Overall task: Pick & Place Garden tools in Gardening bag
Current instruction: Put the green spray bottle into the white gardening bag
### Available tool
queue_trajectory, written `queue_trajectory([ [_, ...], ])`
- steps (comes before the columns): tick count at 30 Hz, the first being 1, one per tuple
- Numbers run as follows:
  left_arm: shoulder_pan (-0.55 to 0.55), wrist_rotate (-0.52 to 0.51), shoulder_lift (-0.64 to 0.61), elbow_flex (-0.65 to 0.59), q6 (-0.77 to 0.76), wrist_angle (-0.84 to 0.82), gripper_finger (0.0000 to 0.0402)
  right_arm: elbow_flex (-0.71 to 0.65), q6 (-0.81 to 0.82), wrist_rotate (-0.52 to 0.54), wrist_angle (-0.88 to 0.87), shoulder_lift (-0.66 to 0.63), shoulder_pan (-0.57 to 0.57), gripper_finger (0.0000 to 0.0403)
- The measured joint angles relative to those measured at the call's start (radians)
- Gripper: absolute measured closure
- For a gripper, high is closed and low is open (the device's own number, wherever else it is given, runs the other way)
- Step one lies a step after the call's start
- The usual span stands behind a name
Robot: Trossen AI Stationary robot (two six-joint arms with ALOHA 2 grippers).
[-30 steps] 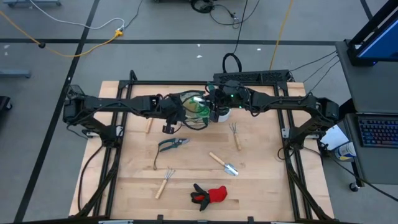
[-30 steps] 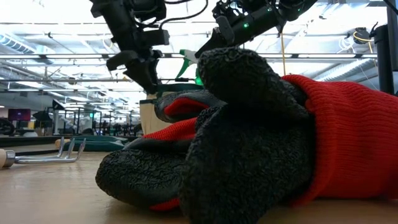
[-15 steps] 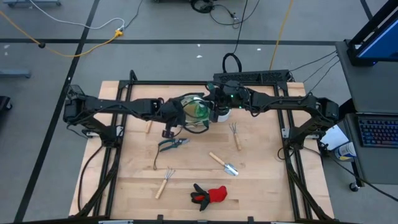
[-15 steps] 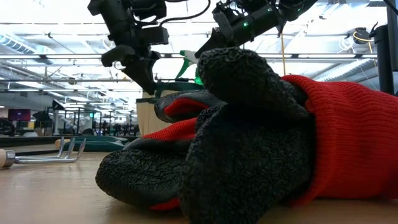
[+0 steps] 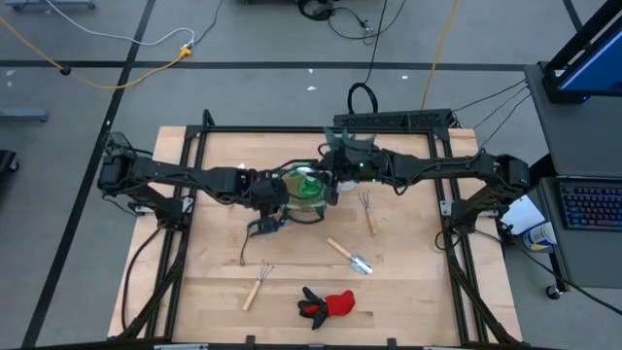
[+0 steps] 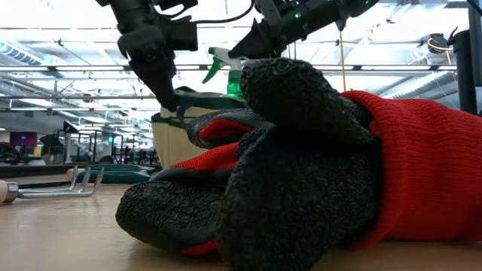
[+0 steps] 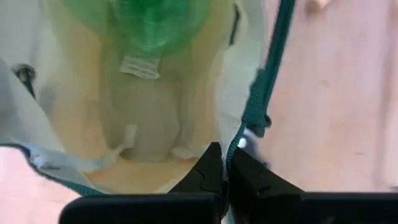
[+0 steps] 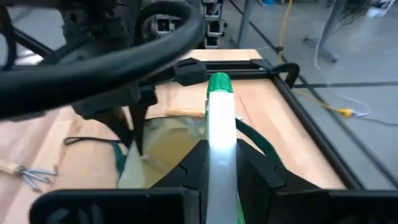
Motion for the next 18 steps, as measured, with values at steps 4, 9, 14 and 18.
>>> queue_trajectory([
  [4, -0.026, 0.002, -0.017, 0.0, -0.075, 0.018, 0.0387, 0.0, -0.035, 0.1, 0.0, 0.0, 0.042, 0.0355],
  [9, -0.035, 0.001, -0.059, 0.002, -0.12, 0.031, 0.0396, 0.0, -0.086, 0.109, -0.005, 0.0, 0.071, 0.0355],
  [14, -0.035, -0.037, -0.082, 0.001, -0.093, 0.006, 0.0385, -0.014, -0.051, 0.106, -0.006, 0.01, 0.065, 0.0355],
  [18, -0.035, -0.04, -0.077, -0.002, -0.091, -0.001, 0.0395, -0.08, 0.028, 0.122, 0.035, 0.017, 0.05, 0.0355],
])
